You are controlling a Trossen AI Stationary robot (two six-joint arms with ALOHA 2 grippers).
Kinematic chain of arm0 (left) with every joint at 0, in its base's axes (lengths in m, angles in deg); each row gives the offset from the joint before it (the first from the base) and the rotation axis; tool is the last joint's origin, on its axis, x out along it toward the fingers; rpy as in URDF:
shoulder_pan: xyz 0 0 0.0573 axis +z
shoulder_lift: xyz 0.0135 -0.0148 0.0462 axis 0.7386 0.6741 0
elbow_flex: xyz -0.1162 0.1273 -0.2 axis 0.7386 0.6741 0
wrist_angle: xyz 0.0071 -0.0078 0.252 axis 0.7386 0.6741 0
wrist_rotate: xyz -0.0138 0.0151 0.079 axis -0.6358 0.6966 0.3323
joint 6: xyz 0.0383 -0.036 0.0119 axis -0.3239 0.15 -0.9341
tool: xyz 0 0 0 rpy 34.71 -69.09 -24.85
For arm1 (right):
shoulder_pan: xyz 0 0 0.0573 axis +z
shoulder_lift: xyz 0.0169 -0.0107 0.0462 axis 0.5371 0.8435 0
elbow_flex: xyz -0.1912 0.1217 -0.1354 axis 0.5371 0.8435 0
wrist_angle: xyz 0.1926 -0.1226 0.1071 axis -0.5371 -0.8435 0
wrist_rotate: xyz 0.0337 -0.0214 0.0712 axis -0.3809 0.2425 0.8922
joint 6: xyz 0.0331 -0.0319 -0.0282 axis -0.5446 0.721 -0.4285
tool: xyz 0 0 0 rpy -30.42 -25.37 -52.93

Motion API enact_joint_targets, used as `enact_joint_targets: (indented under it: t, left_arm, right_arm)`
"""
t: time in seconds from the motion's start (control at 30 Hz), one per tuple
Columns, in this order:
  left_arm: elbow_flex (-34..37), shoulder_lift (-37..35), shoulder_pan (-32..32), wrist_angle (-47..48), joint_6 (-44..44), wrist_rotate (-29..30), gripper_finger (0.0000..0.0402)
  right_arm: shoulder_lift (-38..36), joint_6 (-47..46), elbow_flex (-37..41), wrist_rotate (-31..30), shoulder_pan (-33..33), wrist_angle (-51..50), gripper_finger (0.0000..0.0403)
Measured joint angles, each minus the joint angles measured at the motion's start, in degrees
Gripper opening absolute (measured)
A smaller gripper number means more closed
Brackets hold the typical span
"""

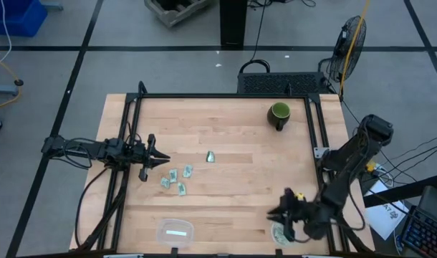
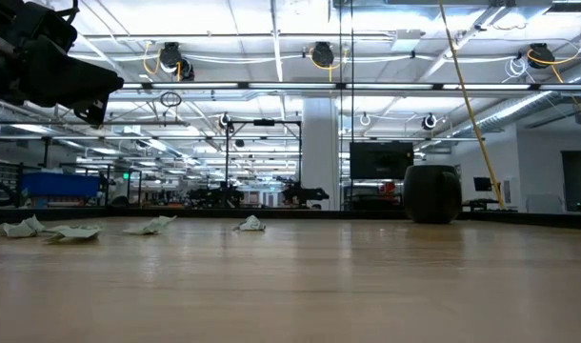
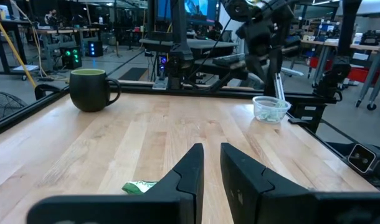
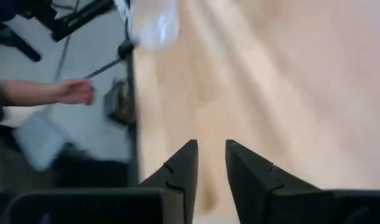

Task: Pick and place Stevia / Truvia into bins
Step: Put the truvia packet into the left transparent container

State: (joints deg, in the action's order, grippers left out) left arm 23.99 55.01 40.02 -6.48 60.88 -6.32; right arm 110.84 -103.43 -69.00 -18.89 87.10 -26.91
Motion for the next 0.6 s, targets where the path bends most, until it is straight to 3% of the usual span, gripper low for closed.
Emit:
enact_joint_targets:
  t: [0.17, 0.33, 0.47, 0.6]
  left_arm:
    - [0.0, 0.01, 0.0, 0.02, -0.01, -0.01, 0.0058]
    - [0.0, 0.0, 0.01, 0.0, -0.01, -0.01, 0.0058]
    - [0.0, -0.01, 0.02, -0.93, -0.01, 0.01, 0.0058]
    - [0.0, 0.0, 0.0, -1.14, -0.01, 0.0, 0.0058]
  right_arm:
    - [-0.96, 17.25, 0.0, 2.75, -7.87, 0.64, 0.0009]
    - [-0.76, 32.01, 0.29, 2.75, -14.73, 4.05, 0.0002]
    - [-0.8, 45.48, 3.7, 3.98, -20.28, 16.19, 0.0001]
    - [-0.8, 54.2, 9.7, 13.43, -26.9, 30.66, 0.0001]
